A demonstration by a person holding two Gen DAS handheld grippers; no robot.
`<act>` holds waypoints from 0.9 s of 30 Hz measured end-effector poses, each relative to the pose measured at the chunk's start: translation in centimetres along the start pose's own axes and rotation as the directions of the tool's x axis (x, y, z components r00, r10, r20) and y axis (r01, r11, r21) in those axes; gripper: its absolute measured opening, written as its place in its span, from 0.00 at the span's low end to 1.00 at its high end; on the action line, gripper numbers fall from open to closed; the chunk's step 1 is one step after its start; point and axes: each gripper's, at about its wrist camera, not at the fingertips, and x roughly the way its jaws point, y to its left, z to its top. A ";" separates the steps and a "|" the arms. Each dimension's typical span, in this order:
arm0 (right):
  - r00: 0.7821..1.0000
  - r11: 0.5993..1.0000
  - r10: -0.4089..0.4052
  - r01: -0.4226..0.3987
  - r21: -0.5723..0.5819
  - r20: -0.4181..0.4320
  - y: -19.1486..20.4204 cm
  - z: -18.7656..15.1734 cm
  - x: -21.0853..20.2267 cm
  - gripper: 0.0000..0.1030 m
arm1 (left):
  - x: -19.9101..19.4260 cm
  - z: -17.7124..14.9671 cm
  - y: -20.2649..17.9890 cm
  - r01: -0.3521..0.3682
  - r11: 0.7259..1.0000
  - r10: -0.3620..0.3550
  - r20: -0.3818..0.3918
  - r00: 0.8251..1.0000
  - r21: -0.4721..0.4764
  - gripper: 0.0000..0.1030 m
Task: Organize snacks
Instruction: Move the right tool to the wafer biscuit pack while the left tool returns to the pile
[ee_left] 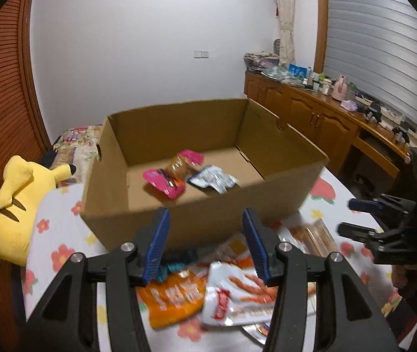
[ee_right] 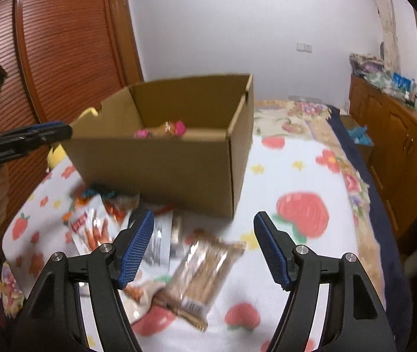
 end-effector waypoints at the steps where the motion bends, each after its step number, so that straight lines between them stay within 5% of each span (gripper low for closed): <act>1: 1.000 1.000 -0.001 0.001 0.001 -0.014 0.1 -0.5 0.3 0.69 | -0.1 -0.4 -0.3 0.001 1.000 -0.001 -0.004 1.000 0.003 0.50; 16: 0.985 0.999 -0.046 0.050 0.019 -0.167 -0.2 -3.2 5.7 0.68 | 0.6 -4.7 -2.9 -0.005 1.000 0.006 -0.065 0.998 0.025 0.53; 21: 0.985 0.999 -0.050 0.050 -0.004 -0.164 -0.1 -3.3 5.4 0.50 | 1.1 -5.2 -3.5 -0.007 0.999 0.010 -0.081 0.997 0.034 0.53; 27: 0.985 0.996 -0.079 0.072 -0.050 -0.152 0.0 -3.9 4.2 0.42 | 1.4 -5.9 -3.6 -0.001 1.000 0.004 -0.097 0.995 0.027 0.56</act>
